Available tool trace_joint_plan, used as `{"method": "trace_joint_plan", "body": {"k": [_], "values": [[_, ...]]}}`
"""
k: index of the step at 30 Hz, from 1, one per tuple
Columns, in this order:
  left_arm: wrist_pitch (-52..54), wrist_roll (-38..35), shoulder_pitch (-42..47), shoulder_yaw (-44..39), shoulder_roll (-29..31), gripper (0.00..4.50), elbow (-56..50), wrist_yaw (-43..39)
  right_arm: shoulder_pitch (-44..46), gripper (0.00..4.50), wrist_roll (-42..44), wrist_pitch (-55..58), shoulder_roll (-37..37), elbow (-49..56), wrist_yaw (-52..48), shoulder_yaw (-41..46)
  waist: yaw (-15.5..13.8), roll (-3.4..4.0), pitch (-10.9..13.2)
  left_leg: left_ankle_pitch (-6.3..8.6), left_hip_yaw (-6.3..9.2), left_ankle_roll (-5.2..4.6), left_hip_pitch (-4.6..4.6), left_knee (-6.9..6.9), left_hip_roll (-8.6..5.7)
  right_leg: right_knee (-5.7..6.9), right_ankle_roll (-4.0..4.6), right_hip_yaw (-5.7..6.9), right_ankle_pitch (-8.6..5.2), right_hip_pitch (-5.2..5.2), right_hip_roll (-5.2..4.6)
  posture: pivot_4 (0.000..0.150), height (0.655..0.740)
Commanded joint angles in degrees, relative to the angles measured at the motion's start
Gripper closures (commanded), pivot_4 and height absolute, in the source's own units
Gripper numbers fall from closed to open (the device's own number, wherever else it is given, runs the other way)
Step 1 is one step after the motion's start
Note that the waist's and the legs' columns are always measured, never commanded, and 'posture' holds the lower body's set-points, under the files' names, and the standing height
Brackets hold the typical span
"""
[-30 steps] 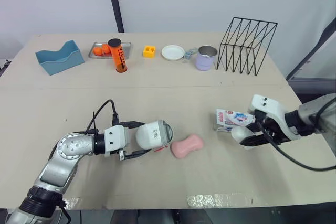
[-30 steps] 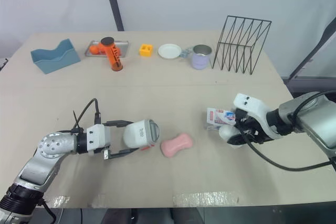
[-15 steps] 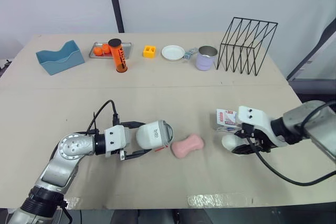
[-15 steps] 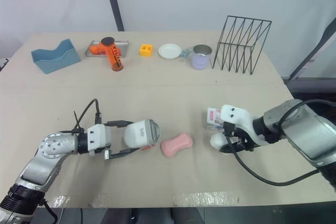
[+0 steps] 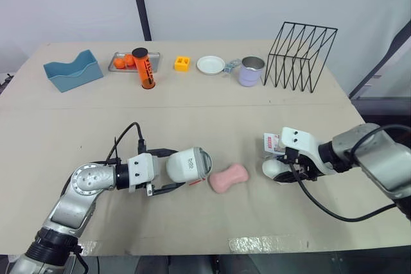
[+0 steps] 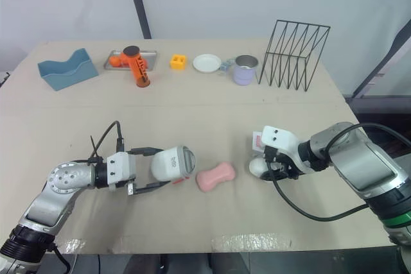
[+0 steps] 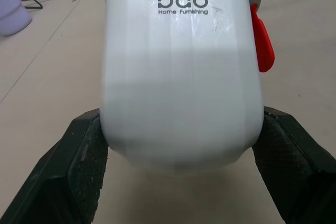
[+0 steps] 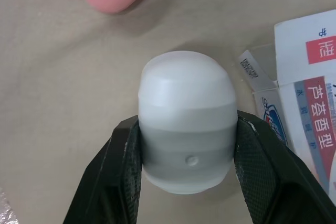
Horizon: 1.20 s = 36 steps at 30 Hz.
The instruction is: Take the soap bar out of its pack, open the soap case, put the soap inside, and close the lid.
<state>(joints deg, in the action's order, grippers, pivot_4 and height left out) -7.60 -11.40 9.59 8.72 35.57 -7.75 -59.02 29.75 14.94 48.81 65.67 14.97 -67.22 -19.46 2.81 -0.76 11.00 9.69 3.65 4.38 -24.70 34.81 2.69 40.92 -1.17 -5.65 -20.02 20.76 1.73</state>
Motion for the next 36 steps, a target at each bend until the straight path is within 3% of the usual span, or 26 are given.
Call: {"method": "trace_joint_plan", "body": {"k": [1, 14, 15, 19, 27, 36], "values": [[-0.5, -0.3, 0.2, -1.0, 0.3, 0.87, -1.2, 0.5, 1.9, 2.59, -2.3, -1.6, -2.3, -1.8, 0.4, -0.8, 0.0, -0.06, 0.0, 0.00, 0.00, 0.00, 0.00, 0.01, 0.00, 0.01, 0.00, 0.00, 0.00, 0.00, 0.00, 0.150, 0.7400], [-0.6, -0.1, 0.1, -1.0, 0.3, 0.87, -1.4, 0.5, 2.8, 2.59, -4.0, -1.2, -6.7, -2.9, 0.1, 0.7, 0.2, -0.31, -0.2, 0.00, -0.03, 0.00, 0.07, 0.07, 0.08, 0.09, 0.07, 0.00, 0.05, -0.04, 0.07, 0.150, 0.7400], [-0.5, -0.1, 0.1, -1.0, 0.4, 0.87, -1.4, 0.5, 2.8, 1.55, -3.9, -1.1, -6.8, -2.8, 0.0, 0.9, 0.2, -0.31, -0.2, 0.00, -0.03, 0.00, 0.07, 0.07, 0.08, 0.09, 0.08, 0.00, 0.05, -0.04, 0.07, 0.150, 0.7400], [-0.6, -0.1, 0.1, -1.0, 0.4, 0.87, -1.4, 0.5, 2.7, 0.04, -3.6, -1.9, -6.6, -3.0, -0.8, 1.7, 0.0, -0.26, -0.2, 0.00, -0.01, -0.01, 0.03, 0.06, 0.03, 0.11, 0.03, 0.00, 0.02, -0.01, 0.05, 0.150, 0.7400], [-0.6, -0.1, 0.3, -1.0, 0.5, 0.87, -1.1, 0.3, 2.5, 0.04, 0.3, -7.4, -8.2, -5.3, -3.1, 6.3, -0.1, -0.26, -0.2, 0.01, 0.03, -0.01, 0.00, 0.08, 0.00, 0.10, 0.03, 0.04, 0.02, -0.02, 0.02, 0.150, 0.7400], [-0.7, -0.3, 0.8, -1.0, 0.6, 0.87, -0.1, -0.3, -0.1, 0.04, 9.6, -27.3, -16.9, -11.5, -10.6, 16.3, -0.1, -0.26, -0.1, 0.01, 0.06, -0.01, -0.01, 0.10, -0.01, 0.09, 0.03, 0.07, 0.02, -0.06, 0.02, 0.150, 0.7400]]}}
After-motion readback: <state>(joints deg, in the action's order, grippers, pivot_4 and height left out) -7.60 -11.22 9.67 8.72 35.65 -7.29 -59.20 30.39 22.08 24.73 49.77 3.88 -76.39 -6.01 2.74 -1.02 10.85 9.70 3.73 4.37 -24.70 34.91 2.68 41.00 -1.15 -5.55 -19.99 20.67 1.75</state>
